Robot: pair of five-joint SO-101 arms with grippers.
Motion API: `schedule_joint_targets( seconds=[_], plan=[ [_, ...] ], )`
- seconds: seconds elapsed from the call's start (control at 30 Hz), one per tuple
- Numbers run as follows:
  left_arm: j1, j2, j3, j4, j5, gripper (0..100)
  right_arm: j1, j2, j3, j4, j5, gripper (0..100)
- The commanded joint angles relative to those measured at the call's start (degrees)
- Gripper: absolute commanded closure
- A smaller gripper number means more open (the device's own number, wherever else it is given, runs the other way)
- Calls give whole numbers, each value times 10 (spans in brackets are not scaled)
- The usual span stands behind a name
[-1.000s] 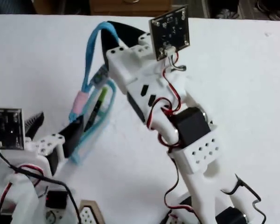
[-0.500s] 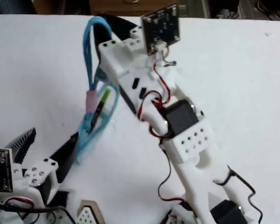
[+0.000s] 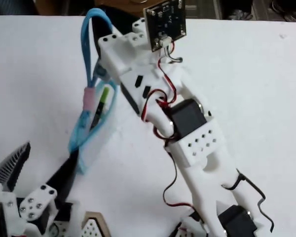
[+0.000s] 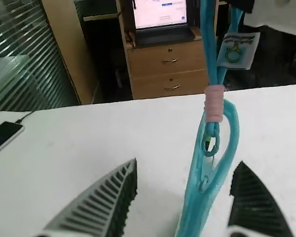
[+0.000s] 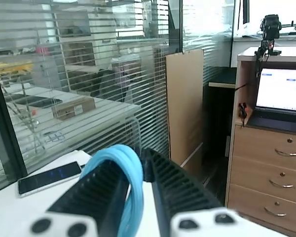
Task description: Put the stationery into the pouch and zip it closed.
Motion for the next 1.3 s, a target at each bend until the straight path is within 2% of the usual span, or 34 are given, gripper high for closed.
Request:
schedule_joint_targets(
  seconds=[0.0, 0.17, 0.4, 0.57, 0.67, 0.77, 1.03, 1.27],
  plan=[
    [0, -19, 40, 1, -37, 691, 0, 3, -34, -14, 6, 983],
    [0, -56, 160, -5, -61, 690, 0, 10, -34, -14, 6, 983],
    [-2, -58, 273, -84, -57, 698, 0, 10, -34, -13, 6, 983],
    [0, -57, 306, -116, -58, 826, 0, 10, -33, -13, 6, 983],
    [1, -57, 307, -118, -60, 924, 1, 11, -32, -13, 6, 983],
    [1, -57, 306, -118, -62, 980, 3, 11, -32, -13, 6, 983],
    [3, -58, 237, -90, -59, 978, 21, 15, -32, -20, 6, 983],
    [78, -58, 178, -2, -58, 978, 92, 124, -99, -72, 6, 983]
  ],
)
